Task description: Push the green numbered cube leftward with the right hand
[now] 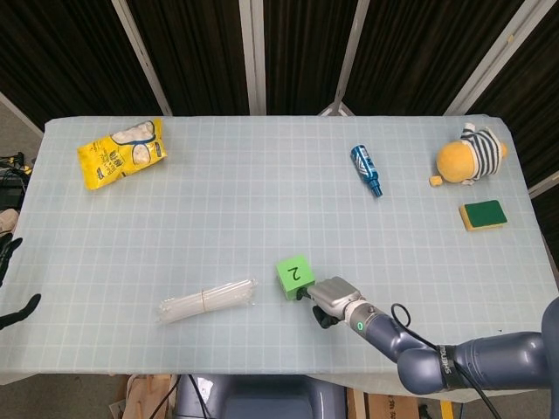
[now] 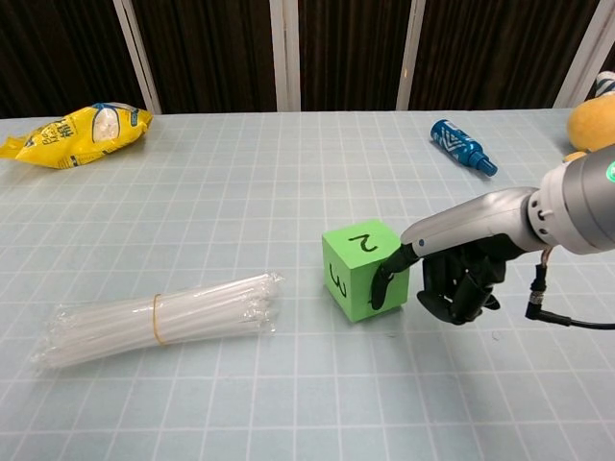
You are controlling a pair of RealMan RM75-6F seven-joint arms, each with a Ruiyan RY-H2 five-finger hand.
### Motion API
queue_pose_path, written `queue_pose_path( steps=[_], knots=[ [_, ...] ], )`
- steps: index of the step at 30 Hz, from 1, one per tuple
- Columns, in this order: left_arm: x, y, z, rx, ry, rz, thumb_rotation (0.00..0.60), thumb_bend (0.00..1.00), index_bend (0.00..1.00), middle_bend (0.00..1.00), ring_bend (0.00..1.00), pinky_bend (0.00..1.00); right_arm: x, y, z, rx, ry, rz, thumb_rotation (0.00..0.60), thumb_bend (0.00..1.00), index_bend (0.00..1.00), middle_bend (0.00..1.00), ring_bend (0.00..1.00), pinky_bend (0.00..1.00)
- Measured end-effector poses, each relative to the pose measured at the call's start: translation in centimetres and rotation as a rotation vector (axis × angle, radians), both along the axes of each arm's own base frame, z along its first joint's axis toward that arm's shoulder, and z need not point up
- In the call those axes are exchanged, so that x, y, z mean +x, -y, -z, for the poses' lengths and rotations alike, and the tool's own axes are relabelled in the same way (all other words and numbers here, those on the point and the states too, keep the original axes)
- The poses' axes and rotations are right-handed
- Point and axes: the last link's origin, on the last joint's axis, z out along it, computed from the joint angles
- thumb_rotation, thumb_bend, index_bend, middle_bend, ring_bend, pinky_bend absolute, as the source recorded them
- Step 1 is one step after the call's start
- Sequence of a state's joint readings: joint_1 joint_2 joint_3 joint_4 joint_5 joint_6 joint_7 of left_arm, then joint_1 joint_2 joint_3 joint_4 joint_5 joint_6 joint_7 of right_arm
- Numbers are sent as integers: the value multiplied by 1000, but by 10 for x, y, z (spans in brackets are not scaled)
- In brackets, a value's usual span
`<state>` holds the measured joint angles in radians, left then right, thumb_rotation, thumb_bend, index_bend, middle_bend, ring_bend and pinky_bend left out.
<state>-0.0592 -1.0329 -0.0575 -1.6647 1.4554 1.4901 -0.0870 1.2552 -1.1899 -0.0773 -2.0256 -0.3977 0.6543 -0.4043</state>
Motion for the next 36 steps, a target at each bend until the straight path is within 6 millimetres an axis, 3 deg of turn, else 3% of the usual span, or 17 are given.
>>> queue_pose_path(
  steps=[25, 31, 36],
  knots=[
    [-2, -1, -3, 1, 9, -4, 600, 344, 28, 0, 0, 0, 13, 15, 29, 36, 107, 84, 600, 784, 196, 820, 788, 654],
    [-3, -2, -4, 7, 10, -8, 600, 344, 28, 0, 0, 0, 7, 14, 18, 36, 87, 87, 600, 784, 212, 820, 787, 654],
    [-2, -1, -3, 3, 6, -10, 600, 344, 28, 0, 0, 0, -5, 5, -6, 53, 39, 84, 600, 784, 223, 820, 788, 655]
  ],
)
